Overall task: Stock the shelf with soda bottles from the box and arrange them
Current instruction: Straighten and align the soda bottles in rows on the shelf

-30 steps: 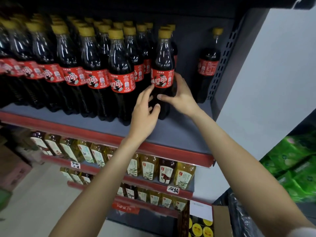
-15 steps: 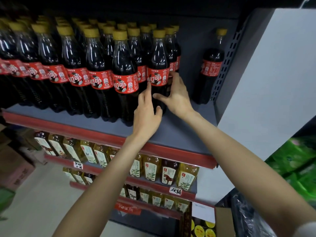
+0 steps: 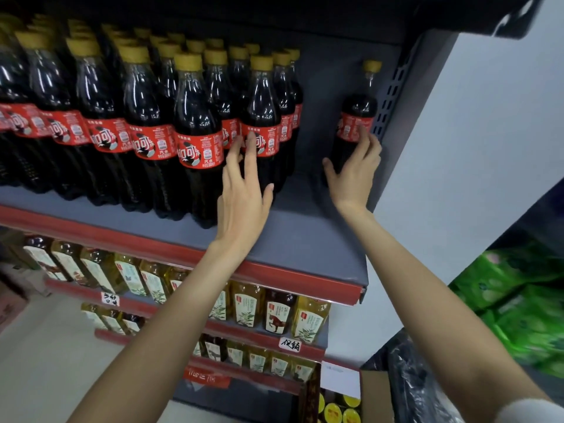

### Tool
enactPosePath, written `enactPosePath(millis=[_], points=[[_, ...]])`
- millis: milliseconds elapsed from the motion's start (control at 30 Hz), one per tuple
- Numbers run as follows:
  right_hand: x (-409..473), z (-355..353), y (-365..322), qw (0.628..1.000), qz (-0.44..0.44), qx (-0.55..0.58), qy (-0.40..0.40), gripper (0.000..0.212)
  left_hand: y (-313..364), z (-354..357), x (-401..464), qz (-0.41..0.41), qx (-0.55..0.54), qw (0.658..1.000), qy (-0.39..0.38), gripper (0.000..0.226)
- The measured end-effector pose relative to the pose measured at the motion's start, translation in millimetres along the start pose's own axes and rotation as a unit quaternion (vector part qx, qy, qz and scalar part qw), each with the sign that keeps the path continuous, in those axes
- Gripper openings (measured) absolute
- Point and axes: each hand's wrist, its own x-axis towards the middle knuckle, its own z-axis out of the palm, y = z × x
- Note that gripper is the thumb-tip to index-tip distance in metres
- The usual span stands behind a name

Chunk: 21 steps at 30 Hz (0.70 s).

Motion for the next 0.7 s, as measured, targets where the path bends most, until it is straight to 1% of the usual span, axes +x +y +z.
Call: enactPosePath(millis=[100,167,233,300,400,467,567,600,633,700], points=[[17,9,-1,0.999,0.032,-0.03,-0.011,0.098,1,3,5,0.003,0.049,0.999,-0.008,0.087],[25,12,-3,0.996,0.056,-0.059,-0.019,0.104,-1,5,8,0.002,0.076,0.997,-0.012,0.091],[28,12,-2,0.995,0.058,-0.078,-0.023,0.104,-3,7,10,-0.002,0.092,0.996,-0.014,0.092],[28,7,2,0.997,0.048,-0.057,-0.035,0.104,-5,9,11,-0.001,0.109,0.994,-0.013,0.091],[25,-9,2,0.996,0.035,0.035,-0.072,0.108,-5,8,9,0.014,0.092,0.995,-0.019,0.086],[15,-20,-3,0.99,0.009,0.098,-0.097,0.112,-3,3,6,0.02,0.035,0.999,-0.015,0.082],[-10,-33,-15,0.971,-0.036,0.189,-0.141,0.117,1,-9,-2,0.002,-0.094,0.995,-0.018,0.075],[-20,-37,-19,0.963,-0.058,0.213,-0.156,0.117,1,-12,-4,-0.009,-0.161,0.986,-0.031,0.074],[-29,-40,-24,0.955,-0.078,0.23,-0.168,0.116,1,-16,-7,-0.03,-0.236,0.97,-0.054,0.074],[-46,-44,-38,0.945,-0.102,0.248,-0.188,0.117,-1,-21,-11,-0.07,-0.349,0.929,-0.104,0.072]])
